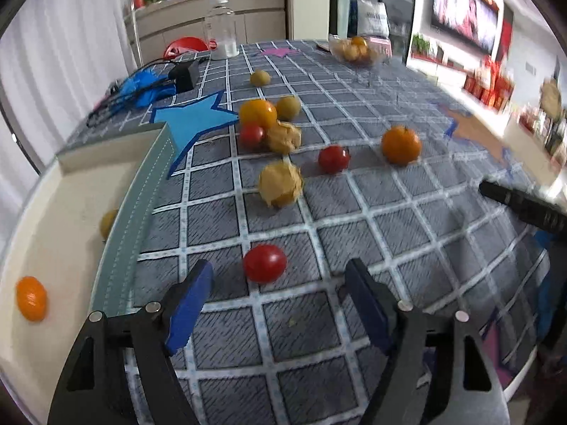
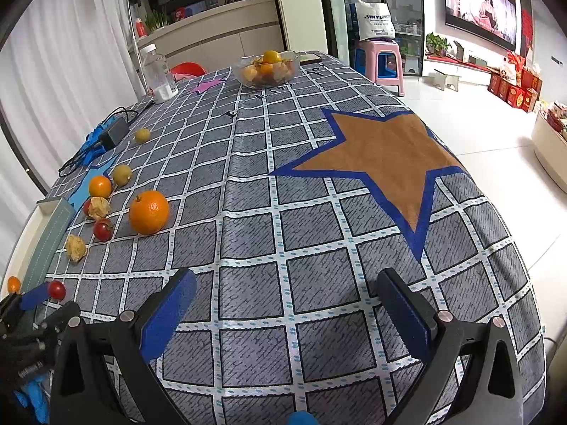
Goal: Organize fruits
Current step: 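Grasp a red cherry tomato with the left gripper while the right grasps an orange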
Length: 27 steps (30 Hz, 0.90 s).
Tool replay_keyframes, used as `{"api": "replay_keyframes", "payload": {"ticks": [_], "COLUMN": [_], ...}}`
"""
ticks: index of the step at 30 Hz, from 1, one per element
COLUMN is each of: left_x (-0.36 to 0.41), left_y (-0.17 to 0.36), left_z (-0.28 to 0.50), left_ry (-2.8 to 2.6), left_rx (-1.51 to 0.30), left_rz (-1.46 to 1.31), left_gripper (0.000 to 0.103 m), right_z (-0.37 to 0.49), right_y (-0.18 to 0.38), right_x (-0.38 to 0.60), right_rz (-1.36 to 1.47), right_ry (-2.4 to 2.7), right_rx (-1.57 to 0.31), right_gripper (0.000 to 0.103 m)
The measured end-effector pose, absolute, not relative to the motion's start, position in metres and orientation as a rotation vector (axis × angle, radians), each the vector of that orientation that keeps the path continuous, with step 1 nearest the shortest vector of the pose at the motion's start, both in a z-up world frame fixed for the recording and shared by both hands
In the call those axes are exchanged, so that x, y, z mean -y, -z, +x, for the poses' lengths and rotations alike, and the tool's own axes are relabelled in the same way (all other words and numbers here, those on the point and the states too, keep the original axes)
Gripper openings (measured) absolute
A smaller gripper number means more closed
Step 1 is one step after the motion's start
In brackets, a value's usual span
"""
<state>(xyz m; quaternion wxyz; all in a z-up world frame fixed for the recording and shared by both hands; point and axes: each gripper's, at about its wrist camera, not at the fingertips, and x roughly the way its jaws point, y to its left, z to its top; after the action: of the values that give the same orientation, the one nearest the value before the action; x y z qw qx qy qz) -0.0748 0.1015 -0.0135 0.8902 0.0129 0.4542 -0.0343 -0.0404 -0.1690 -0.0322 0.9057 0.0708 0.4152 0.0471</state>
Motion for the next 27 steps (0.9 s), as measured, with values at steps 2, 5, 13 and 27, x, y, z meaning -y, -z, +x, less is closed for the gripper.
{"api": "replay_keyframes", "payload": {"ticks": [2,5,13,27], "left_x": [-0.104,-0.104,-0.112,-0.163], "left_y": [0.013,0.012,0.007,-0.043], "left_z": [-0.073,-0.072,-0.084,-0.128], "left_ry": [0.058,0.069,0.116,0.098], "left_rx": [-0.941,-0.934,-0.908,-0.749], "left_rz": [0.020,0.022,-0.035,-0.108], "left_gripper": [0.066,0.045,0.024,0.024], "right_z": [-0.040,-0.040,-0.032,-0.006], "right_y": [0.032,0.033,0.037,0.026], "right_x": [0.169,0.168,0.146,0.099], "right_rz": [0.145,0.135,-0.016,-0.027], "right_ry": [-0.097,-0.092,-0.039,-0.161], "right_rx": [-0.858,-0.863,-0.919,-0.922], "right_gripper": [0.102,0.102,0.102,0.102]}}
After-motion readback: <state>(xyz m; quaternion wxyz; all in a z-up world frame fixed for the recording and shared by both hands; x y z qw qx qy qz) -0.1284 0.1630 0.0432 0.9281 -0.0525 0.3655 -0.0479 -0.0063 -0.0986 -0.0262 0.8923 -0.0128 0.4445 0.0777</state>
